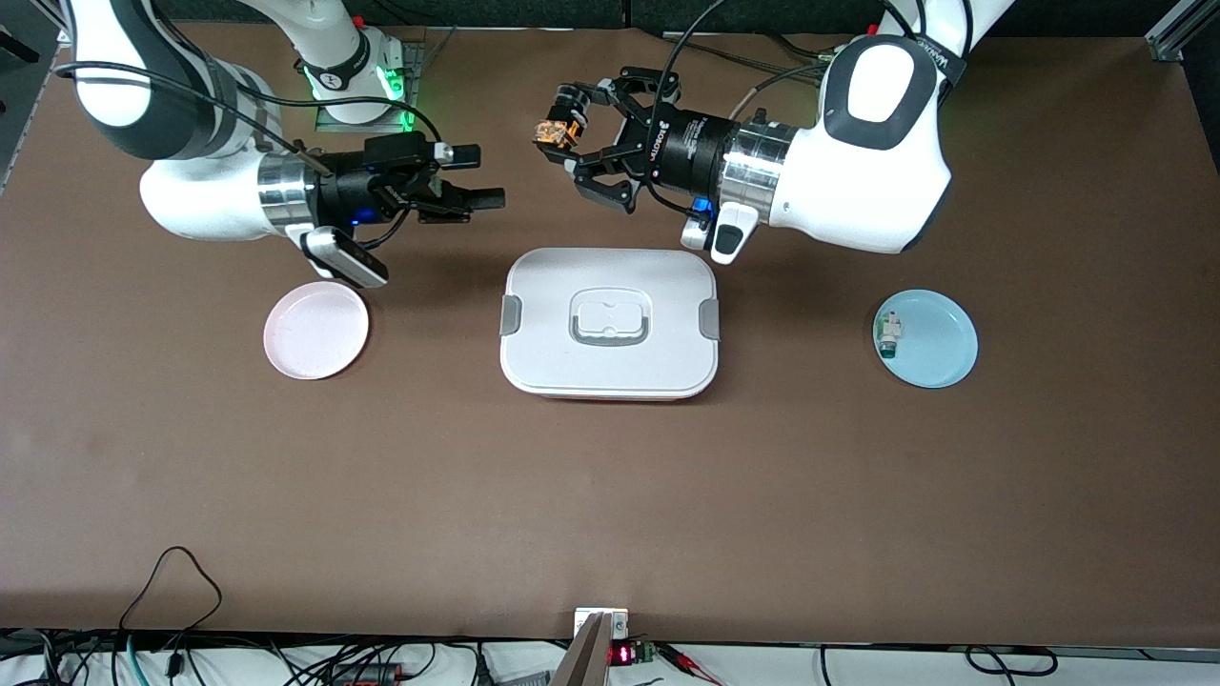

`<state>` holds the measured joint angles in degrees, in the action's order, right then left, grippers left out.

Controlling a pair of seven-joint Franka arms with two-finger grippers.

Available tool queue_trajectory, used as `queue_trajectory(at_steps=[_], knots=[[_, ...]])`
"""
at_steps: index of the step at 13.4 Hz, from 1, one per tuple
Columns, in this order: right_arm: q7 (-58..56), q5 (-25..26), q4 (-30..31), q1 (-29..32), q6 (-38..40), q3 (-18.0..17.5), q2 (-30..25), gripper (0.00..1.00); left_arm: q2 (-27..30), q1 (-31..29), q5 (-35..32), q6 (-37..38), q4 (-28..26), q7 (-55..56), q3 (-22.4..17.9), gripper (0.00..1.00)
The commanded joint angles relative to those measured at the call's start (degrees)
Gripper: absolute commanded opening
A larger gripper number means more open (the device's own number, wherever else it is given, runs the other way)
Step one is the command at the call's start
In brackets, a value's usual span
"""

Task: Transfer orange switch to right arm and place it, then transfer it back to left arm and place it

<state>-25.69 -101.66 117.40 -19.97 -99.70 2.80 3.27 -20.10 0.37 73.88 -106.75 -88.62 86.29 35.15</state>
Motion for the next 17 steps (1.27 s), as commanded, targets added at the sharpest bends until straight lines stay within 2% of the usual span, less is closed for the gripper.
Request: queue_trajectory(at_steps=[1, 6, 7, 8, 13, 15, 17], knots=[[0.12, -4.32, 3.18, -1.64, -0.32, 0.28, -1.77, 1.00, -0.73, -0.11, 1.62, -0.04, 1.34, 0.81, 0.00, 0.00], [0.38, -5.47, 4.69, -6.12, -6.72, 0.19, -4.85, 1.00, -0.73, -0.29, 1.70, -0.04, 1.34, 0.90, -0.08, 0.00], [0.29, -7.91, 4.60, -6.83, -7.34, 0.19, -4.85, 1.00, -0.73, -0.29, 1.70, -0.04, 1.34, 0.90, -0.08, 0.00], [0.29, -9.94, 4.60, -7.10, -7.78, -0.51, -4.76, 1.00, -0.73, -0.29, 1.70, -0.04, 1.34, 0.90, -0.08, 0.00], [0.29, -10.48, 4.25, -7.19, -11.12, -1.83, -4.85, 1.00, -0.73, -0.29, 1.70, -0.04, 1.34, 0.90, -0.08, 0.00], [0.12, -14.42, 4.16, -7.19, -12.18, -3.50, -4.85, 0.99, -0.73, -0.29, 1.70, -0.04, 1.34, 0.90, -0.08, 0.00], [0.03, -14.79, 3.89, -7.10, -13.58, -4.38, -4.85, 0.98, -0.73, -0.55, 1.70, -0.04, 1.34, 0.90, -0.08, 0.00]])
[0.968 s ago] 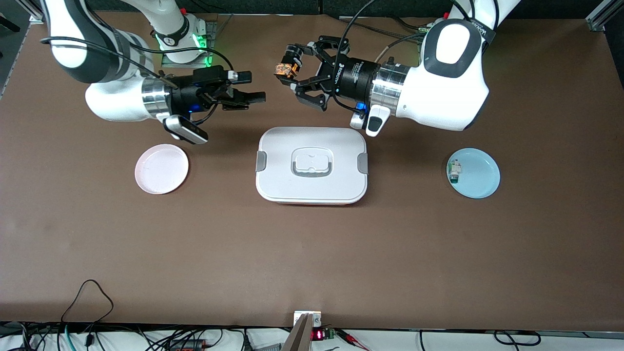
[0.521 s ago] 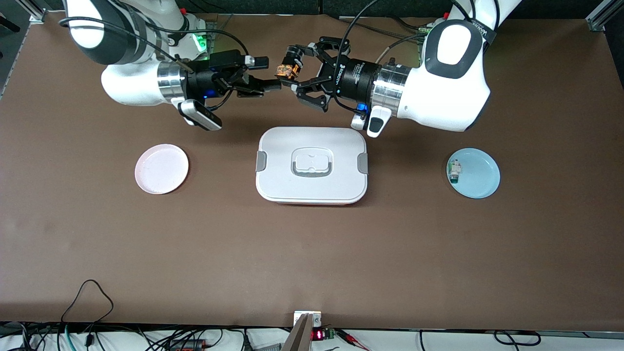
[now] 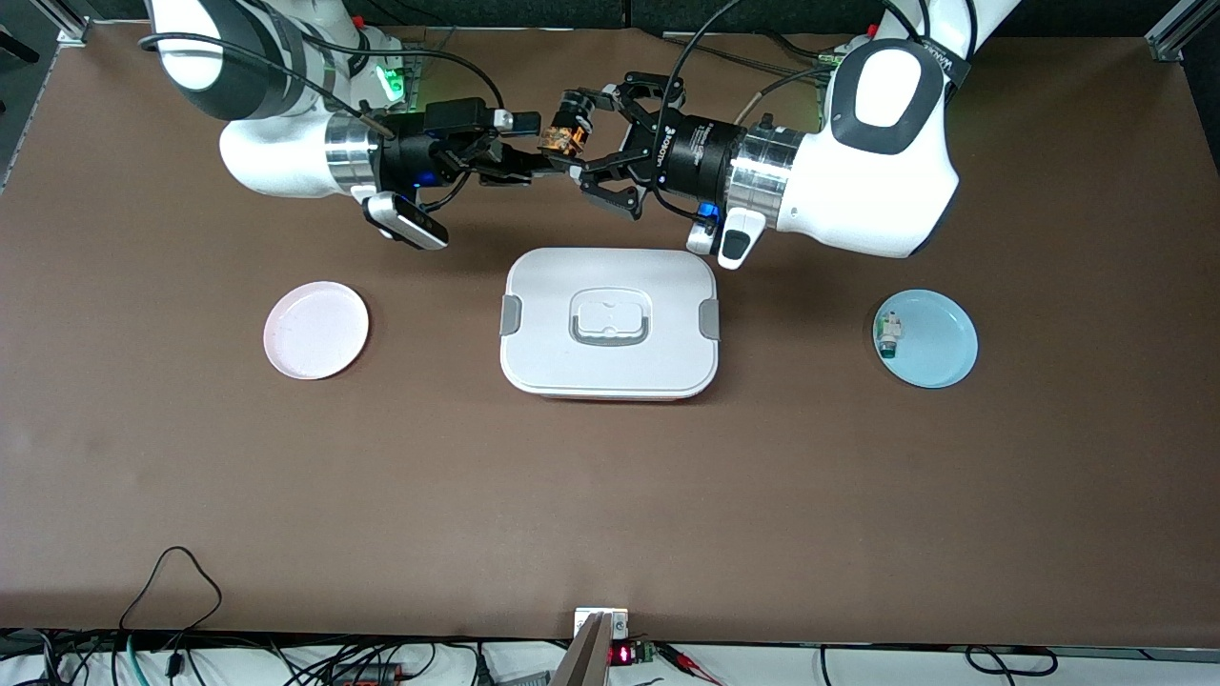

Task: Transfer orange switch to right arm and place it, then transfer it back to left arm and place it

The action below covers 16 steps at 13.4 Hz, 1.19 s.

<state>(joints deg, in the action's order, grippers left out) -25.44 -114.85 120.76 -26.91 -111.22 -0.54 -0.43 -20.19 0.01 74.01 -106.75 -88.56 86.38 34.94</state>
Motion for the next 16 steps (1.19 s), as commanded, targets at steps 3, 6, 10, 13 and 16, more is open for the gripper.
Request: queue_trajectory(at_steps=[3, 6, 10, 13, 16], knots=[[-0.84, -1.61, 0.53, -0.25, -2.33, -1.21, -1.16, 0.92, -0.73, -0.36, 1.67, -0.04, 1.28, 0.81, 0.12, 0.00], [-0.84, -1.61, 0.53, -0.42, -2.42, -1.30, -1.16, 0.86, -0.73, -0.36, 1.67, -0.04, 1.28, 0.81, 0.12, 0.00], [-0.93, -1.87, 0.18, -0.86, -2.51, -1.30, -1.16, 0.78, -0.73, -0.36, 1.67, -0.04, 1.28, 0.81, 0.12, 0.00], [-1.02, -1.96, 0.26, -0.86, -2.51, -1.30, -1.16, 0.63, -0.91, -0.36, 1.67, -0.04, 1.28, 0.81, 0.12, 0.00], [-1.28, -2.13, -0.44, -0.78, -2.42, -1.30, -1.16, 0.34, -0.91, -0.36, 1.67, -0.04, 1.28, 0.81, 0.12, 0.00]])
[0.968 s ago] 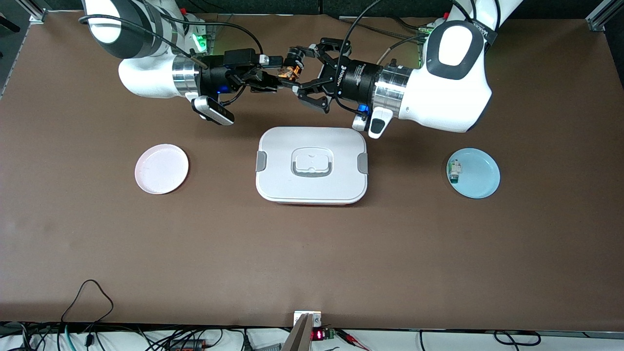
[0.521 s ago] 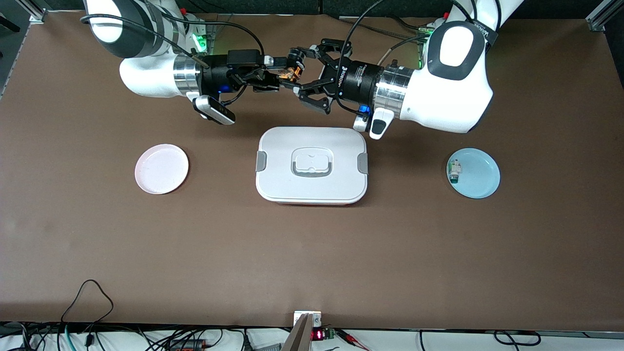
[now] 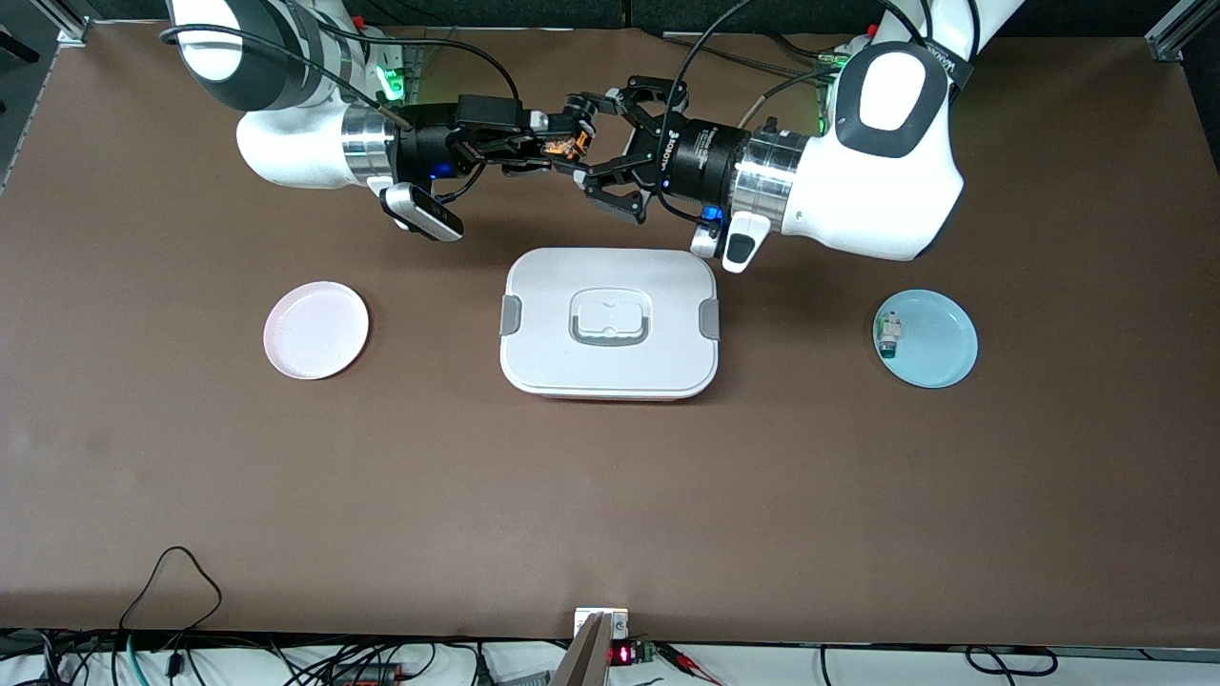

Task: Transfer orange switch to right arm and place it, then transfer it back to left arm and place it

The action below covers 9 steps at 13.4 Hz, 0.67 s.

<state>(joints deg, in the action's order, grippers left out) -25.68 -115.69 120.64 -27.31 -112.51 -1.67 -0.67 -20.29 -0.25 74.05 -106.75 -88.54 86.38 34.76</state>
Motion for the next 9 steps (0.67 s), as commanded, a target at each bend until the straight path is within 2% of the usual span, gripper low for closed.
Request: queue_trajectory(at_steps=[1, 7, 8, 9], knots=[[-1.21, -1.30, -0.58, -0.38, -1.22, -0.09, -0.92, 0.31, -0.89, -0.10, 1.62, -0.04, 1.35, 0.81, 0.31, 0.00], [-1.74, -1.30, -0.58, -0.29, -1.13, -0.09, -0.83, 0.30, -0.80, -0.19, 1.62, 0.05, 1.26, 0.72, 0.31, 0.00], [-2.18, -1.30, -0.58, -0.29, -1.13, -0.09, -0.74, 0.30, -0.80, -0.19, 1.71, 0.05, 1.26, 0.81, 0.31, 0.03], [-2.27, -1.21, -0.58, -0.29, -1.13, -0.18, -0.65, 0.30, -1.06, -0.19, 2.49, 0.05, 1.26, 1.76, 0.31, 0.22]])
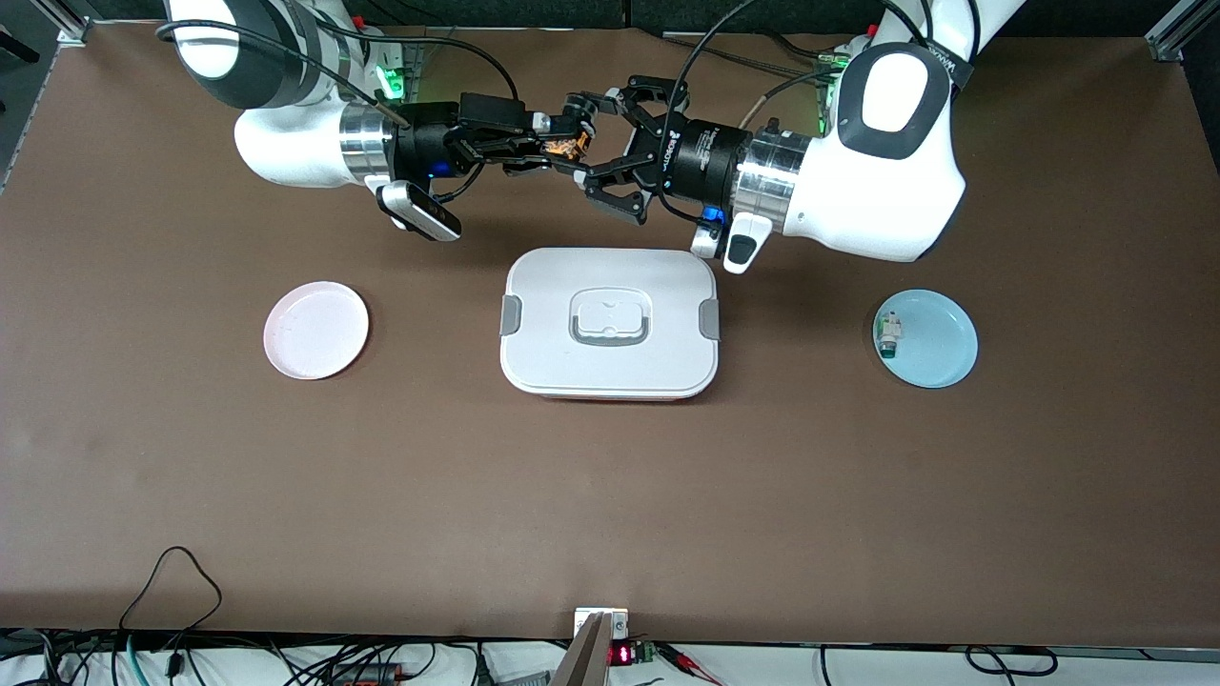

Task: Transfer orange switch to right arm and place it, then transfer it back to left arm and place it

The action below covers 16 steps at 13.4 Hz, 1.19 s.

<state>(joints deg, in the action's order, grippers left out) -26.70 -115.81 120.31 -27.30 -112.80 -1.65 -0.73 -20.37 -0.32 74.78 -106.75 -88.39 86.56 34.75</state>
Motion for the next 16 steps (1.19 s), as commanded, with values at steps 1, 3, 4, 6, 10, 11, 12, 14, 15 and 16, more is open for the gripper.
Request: queue_trajectory(at_steps=[1, 3, 4, 6, 10, 11, 12, 14, 15, 16], knots=[[-1.24, -1.09, -0.25, -0.30, -0.84, -0.19, -0.50, 0.30, -1.51, -0.11, 2.12, 0.31, 1.20, 3.16, 0.32, 0.83], [-2.12, -1.00, -0.25, -0.21, -0.84, -0.19, -0.50, 0.30, -1.60, -0.11, 2.03, 0.40, 1.20, 2.91, 0.24, 1.00], [-2.38, -1.00, -0.25, -0.03, -0.84, -0.11, -0.50, 0.30, -1.60, -0.20, 2.03, 0.40, 1.20, 2.91, 0.24, 1.00], [-2.39, -1.00, -0.25, -0.03, -0.84, -0.11, -0.50, 0.30, -1.60, -0.20, 2.12, 0.40, 1.20, 2.91, 0.24, 1.00], [-2.83, -0.12, -0.25, 0.75, -0.75, -0.11, -0.50, 0.30, -2.39, -0.20, 2.21, 0.40, 2.70, 3.44, 0.24, 1.00], [-3.18, 0.49, -0.25, 1.02, -0.75, -0.11, -0.50, 0.30, -2.39, -0.20, 2.21, 0.40, 2.70, 3.44, 0.24, 1.00], [-3.09, 1.63, -0.25, 1.54, -0.75, -0.11, -0.50, 0.29, -2.39, -0.20, 2.12, 0.40, 2.70, 3.44, 0.24, 1.00], [-3.00, 5.31, -0.42, 3.73, -0.14, -0.11, -0.50, 0.29, -2.39, -0.20, 2.03, 0.40, 2.70, 3.36, 0.24, 1.00], [-3.00, 8.03, -0.60, 4.44, 0.04, -0.02, -0.50, 0.29, -2.39, -0.64, 1.86, 0.57, 2.78, 3.01, 0.24, 1.00], [-3.00, 10.05, -0.60, 4.97, 0.04, -0.02, -0.50, 0.29, -2.31, -1.08, 1.16, 0.92, 2.78, 2.92, 0.24, 1.00]])
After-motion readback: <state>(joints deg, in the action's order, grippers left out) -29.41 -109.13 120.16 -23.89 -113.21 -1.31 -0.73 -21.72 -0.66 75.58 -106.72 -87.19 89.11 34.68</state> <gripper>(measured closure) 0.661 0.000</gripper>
